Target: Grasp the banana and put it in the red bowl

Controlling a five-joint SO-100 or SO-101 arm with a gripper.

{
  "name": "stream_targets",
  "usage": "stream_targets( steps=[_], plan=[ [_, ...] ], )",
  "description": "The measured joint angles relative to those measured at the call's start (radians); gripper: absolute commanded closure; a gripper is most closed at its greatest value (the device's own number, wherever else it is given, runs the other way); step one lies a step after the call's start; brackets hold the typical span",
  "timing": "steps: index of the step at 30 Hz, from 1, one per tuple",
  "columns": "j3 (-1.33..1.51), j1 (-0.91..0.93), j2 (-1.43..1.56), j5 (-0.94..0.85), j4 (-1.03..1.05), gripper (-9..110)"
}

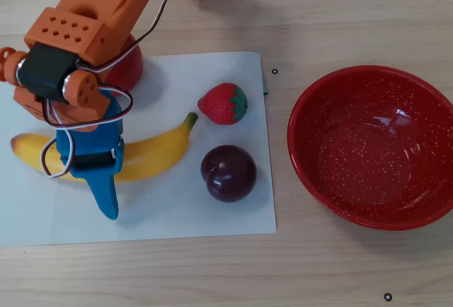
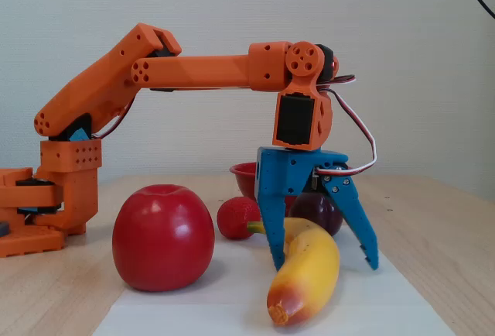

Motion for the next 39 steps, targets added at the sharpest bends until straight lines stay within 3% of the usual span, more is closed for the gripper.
stream_targets(
  steps=[5,13,28,39],
  plan=[
    [-0.002,0.000,0.000,0.003,0.012,75],
    [-0.009,0.005,0.000,0.018,0.017,101],
    [-0.009,0.006,0.008,-0.015,0.025,101],
    [0.141,-0.003,0.215,-0.060,-0.008,101]
  ],
)
